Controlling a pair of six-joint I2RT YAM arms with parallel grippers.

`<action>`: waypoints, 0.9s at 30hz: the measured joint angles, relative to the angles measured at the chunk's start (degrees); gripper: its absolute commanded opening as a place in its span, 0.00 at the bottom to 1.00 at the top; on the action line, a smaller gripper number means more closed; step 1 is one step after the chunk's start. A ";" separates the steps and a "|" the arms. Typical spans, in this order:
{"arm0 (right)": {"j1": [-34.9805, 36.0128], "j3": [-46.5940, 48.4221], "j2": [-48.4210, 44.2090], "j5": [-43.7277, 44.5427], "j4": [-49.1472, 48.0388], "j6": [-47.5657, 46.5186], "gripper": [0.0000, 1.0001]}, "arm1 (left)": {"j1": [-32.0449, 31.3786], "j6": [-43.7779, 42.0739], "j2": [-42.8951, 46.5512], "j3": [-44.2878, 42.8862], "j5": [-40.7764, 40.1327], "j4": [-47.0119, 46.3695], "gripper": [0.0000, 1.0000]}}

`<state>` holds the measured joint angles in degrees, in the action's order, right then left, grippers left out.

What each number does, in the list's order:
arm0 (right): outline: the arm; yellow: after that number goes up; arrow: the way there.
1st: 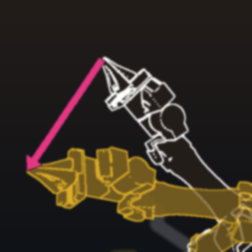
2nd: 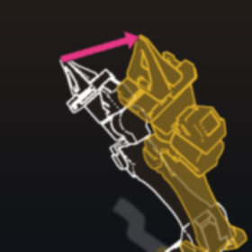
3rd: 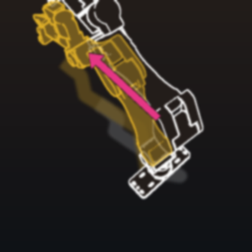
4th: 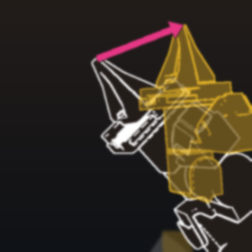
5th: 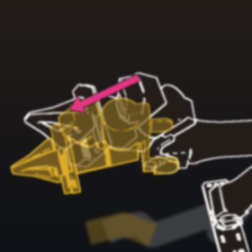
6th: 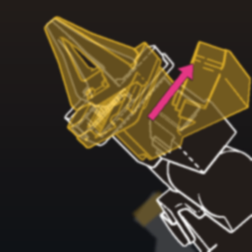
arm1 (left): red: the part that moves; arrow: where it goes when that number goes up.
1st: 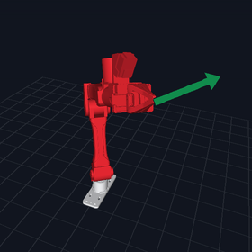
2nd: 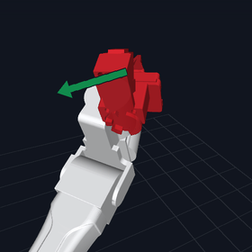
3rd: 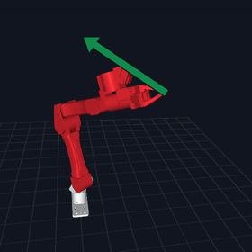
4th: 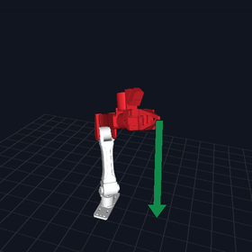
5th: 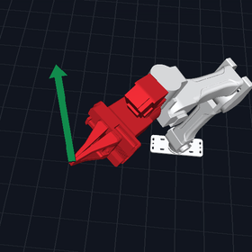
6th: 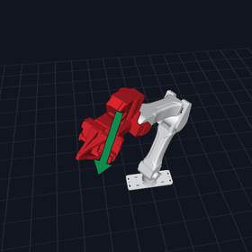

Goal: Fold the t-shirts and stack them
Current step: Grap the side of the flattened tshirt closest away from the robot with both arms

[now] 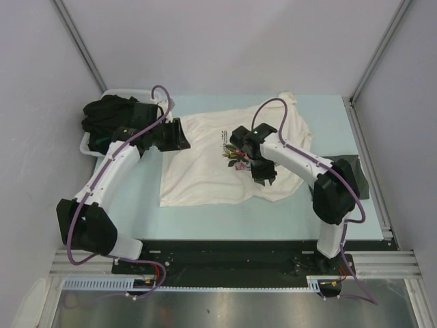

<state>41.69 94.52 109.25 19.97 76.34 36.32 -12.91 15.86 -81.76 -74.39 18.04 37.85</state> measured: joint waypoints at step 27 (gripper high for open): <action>-2.23 -16.74 -5.33 -4.83 -24.09 -12.26 0.56 | 0.00 -0.24 -1.07 -0.02 0.59 0.02 0.52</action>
<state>39.46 77.78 103.92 15.14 52.25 24.05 -12.91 15.62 -82.83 -74.41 18.63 37.87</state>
